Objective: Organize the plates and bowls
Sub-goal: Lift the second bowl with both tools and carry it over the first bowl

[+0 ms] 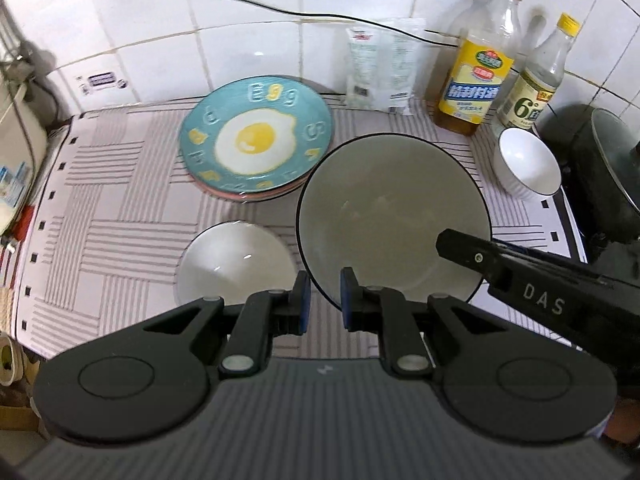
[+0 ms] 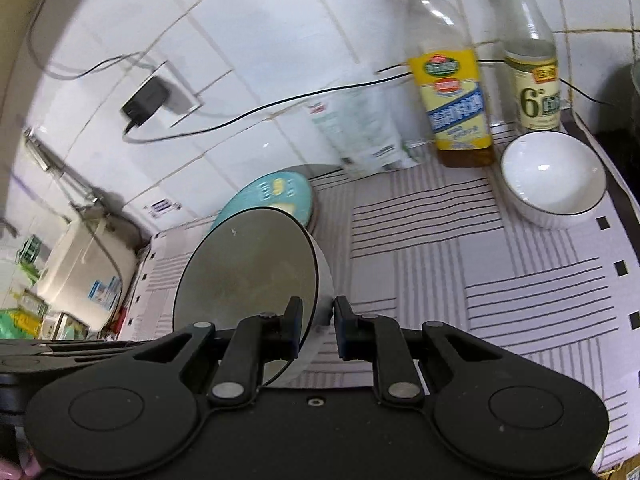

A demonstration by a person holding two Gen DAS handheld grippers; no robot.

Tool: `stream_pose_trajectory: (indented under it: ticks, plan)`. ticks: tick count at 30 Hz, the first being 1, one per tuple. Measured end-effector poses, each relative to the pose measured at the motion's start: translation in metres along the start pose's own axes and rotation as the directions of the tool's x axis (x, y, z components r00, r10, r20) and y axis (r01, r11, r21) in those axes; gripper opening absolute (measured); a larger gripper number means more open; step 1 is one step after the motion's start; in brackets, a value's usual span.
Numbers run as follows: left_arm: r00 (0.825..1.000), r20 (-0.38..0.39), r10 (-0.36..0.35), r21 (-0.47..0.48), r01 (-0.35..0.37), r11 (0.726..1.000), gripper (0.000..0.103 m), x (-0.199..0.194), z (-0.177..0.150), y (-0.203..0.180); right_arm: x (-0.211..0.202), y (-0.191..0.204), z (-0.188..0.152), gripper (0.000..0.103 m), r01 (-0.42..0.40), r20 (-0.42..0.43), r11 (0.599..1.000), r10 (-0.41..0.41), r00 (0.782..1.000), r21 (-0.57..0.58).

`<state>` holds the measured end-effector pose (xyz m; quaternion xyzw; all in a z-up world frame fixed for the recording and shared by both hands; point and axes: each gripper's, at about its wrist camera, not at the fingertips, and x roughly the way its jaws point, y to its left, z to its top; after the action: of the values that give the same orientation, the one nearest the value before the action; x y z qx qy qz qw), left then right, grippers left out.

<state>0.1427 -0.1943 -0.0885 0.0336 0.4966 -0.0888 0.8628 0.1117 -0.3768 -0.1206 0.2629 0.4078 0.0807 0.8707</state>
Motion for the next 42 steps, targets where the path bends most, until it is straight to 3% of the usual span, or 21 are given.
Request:
stream_pose_trajectory:
  ticks: [15, 23, 38, 42]
  plan:
    - [1.000, 0.023, 0.004, -0.140, -0.001, 0.990, 0.014, -0.015, -0.024, 0.082, 0.025, 0.065, -0.024, 0.021, -0.080, -0.042, 0.993, 0.077, 0.996, -0.083]
    - [0.999, -0.035, 0.020, -0.190, -0.026, 0.981, 0.014, 0.014, -0.033, 0.104, 0.053, 0.085, -0.030, 0.021, -0.092, -0.070, 0.984, 0.082, 0.994, -0.151]
    - [0.983, -0.178, -0.035, -0.221, -0.005, 0.975, 0.017, 0.059, -0.026, 0.118, 0.091, 0.085, -0.038, 0.020, -0.063, -0.122, 0.969, 0.035, 0.992, -0.237]
    - [0.980, -0.200, -0.019, -0.216, -0.025, 0.976, 0.017, 0.065, -0.021, 0.117, 0.095, 0.092, -0.039, 0.020, -0.039, -0.111, 0.947, 0.004, 0.994, -0.318]
